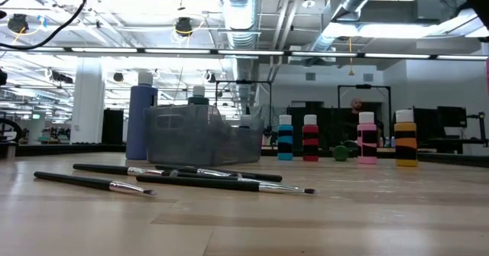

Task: Pick & Place Paint Supplies
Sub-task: Put the silver paintbrush into the red cup

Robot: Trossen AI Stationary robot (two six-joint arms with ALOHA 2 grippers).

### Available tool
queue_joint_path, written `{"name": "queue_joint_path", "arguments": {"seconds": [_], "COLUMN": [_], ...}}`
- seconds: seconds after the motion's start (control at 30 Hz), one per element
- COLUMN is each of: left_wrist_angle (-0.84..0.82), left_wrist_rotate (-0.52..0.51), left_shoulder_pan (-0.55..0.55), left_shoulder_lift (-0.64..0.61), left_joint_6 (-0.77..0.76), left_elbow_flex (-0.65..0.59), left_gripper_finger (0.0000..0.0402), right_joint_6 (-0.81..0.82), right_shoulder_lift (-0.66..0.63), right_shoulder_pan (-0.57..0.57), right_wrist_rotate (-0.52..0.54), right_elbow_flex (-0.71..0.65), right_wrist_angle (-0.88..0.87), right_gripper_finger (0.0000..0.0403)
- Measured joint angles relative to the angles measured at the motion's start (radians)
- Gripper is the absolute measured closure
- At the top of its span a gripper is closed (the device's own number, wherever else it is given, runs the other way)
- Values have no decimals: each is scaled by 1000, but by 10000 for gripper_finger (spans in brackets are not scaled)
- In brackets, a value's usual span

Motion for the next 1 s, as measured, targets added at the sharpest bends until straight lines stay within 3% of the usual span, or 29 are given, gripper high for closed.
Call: {"name": "queue_joint_path", "arguments": {"seconds": [0.07,0.2,0.57,0.67,0.83,1.0], "left_wrist_angle": [0,0,0,0,0,0], "left_wrist_rotate": [0,0,0,0,0,0], "left_shoulder_pan": [0,0,0,0,0,0], "left_shoulder_lift": [0,0,0,0,0,0], "left_joint_6": [0,0,0,0,0,0], "left_elbow_flex": [0,0,0,0,0,0], "left_gripper_finger": [399,399,399,399,399,399], "right_joint_6": [-130,-559,-1118,-1238,-1403,-1496], "right_shoulder_lift": [0,-4,-69,-79,-81,-78], "right_shoulder_pan": [-10,-36,-12,12,62,101], "right_wrist_rotate": [-6,-80,-271,-237,-54,103], "right_elbow_flex": [0,0,1,62,195,228], "right_wrist_angle": [4,-12,-611,-860,-1251,-1470], "right_gripper_finger": [293,276,295,302,311,308]}}
